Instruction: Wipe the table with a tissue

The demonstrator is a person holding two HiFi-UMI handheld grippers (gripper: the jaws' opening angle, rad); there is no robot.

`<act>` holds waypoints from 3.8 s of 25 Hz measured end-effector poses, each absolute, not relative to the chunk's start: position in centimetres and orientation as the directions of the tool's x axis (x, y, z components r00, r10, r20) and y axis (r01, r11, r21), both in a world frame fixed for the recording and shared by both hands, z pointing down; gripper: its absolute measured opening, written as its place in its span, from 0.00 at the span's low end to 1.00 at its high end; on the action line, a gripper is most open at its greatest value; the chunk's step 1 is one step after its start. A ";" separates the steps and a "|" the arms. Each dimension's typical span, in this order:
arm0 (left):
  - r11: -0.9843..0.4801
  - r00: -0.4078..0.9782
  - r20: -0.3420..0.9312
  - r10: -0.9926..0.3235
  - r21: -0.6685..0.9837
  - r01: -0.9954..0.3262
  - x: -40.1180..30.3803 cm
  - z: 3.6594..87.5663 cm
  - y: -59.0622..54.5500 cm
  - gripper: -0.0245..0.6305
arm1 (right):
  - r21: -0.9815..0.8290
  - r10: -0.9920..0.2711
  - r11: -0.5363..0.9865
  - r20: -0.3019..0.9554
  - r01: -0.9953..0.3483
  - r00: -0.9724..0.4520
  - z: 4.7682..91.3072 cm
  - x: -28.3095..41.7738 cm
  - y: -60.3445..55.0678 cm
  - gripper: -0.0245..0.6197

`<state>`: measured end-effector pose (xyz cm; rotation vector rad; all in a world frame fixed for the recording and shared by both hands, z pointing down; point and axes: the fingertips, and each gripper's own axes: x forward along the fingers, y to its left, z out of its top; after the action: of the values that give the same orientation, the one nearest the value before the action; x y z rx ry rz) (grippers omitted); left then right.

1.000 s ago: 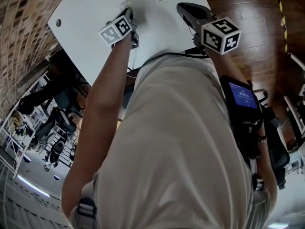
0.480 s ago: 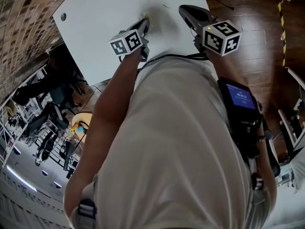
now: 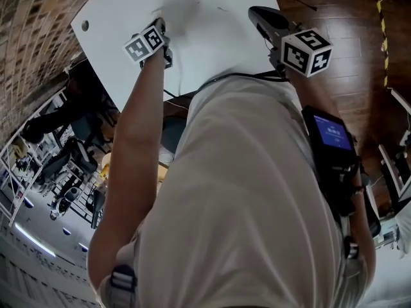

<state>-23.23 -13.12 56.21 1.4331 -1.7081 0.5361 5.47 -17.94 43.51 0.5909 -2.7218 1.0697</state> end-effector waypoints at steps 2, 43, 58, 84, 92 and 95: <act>0.241 -0.030 0.813 -0.581 0.137 -0.961 -23.2 56.5 -13.5 0.07 | -0.622 -0.316 0.655 0.291 -0.430 -0.903 43.8 6.2 -18.0 0.05; -0.031 0.148 0.797 -0.586 0.161 -0.987 -13.5 57.0 -20.1 0.07 | -0.637 -0.424 0.576 0.303 -0.513 -0.853 45.7 9.6 -19.2 0.05; -0.173 0.312 0.811 -0.494 0.260 -0.950 -9.0 57.7 -17.8 0.07 | -0.633 -0.406 0.601 0.284 -0.488 -0.869 45.3 9.0 -19.0 0.05; -0.110 0.287 0.723 -0.628 0.282 -0.953 -10.7 55.3 -17.3 0.07 | -0.608 -0.386 0.641 0.273 -0.469 -0.881 44.2 7.9 -19.1 0.05; -0.125 0.268 0.758 -0.594 0.241 -0.962 -10.9 57.3 -19.5 0.07 | -0.623 -0.426 0.593 0.295 -0.510 -0.855 45.9 10.0 -18.9 0.05; -0.145 0.271 0.772 -0.575 0.230 -0.962 -10.8 57.6 -20.2 0.07 | -0.623 -0.444 0.576 0.306 -0.529 -0.842 46.0 10.7 -19.4 0.05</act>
<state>-10.76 -20.15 57.59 1.8218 -1.3948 0.6820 10.65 -19.35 46.02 0.8322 -2.6843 1.1209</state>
